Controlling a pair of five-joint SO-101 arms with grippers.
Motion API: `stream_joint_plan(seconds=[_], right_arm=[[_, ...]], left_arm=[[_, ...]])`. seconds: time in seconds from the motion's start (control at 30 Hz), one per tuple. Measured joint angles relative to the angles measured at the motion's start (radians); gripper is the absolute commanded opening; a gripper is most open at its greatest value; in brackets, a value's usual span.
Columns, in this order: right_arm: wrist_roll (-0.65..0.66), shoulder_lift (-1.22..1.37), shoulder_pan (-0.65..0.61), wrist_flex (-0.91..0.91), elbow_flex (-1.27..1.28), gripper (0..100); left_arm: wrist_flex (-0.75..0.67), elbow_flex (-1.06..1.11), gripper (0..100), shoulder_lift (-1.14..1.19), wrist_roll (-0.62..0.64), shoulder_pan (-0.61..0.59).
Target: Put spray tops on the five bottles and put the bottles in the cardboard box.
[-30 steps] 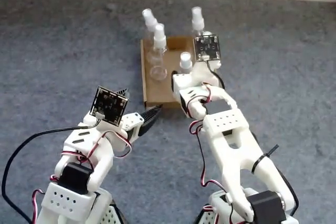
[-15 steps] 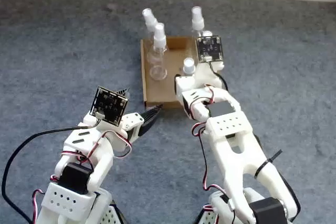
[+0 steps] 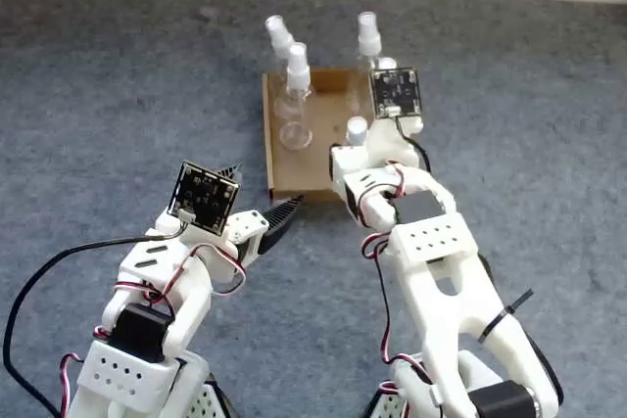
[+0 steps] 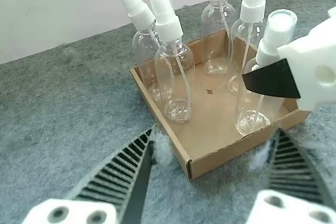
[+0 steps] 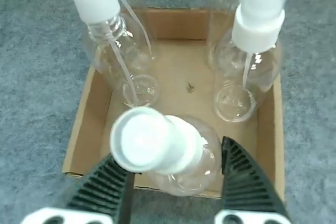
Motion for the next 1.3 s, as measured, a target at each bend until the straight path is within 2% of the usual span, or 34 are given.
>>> stream_joint_plan(seconds=[0.43, 0.67, 1.3], right_arm=[[0.000, 0.000, 0.000, -0.005, 0.000, 14.6], [0.000, 0.000, 0.000, -0.005, 0.000, 14.6], [0.000, 0.000, 0.000, -0.005, 0.000, 14.6]], left_arm=[[-0.003, 0.015, 28, 0.000, 0.000, 0.000], [-0.003, 0.015, 28, 0.002, 0.034, -0.060], [-0.003, 0.015, 28, 0.002, 0.040, -0.058]])
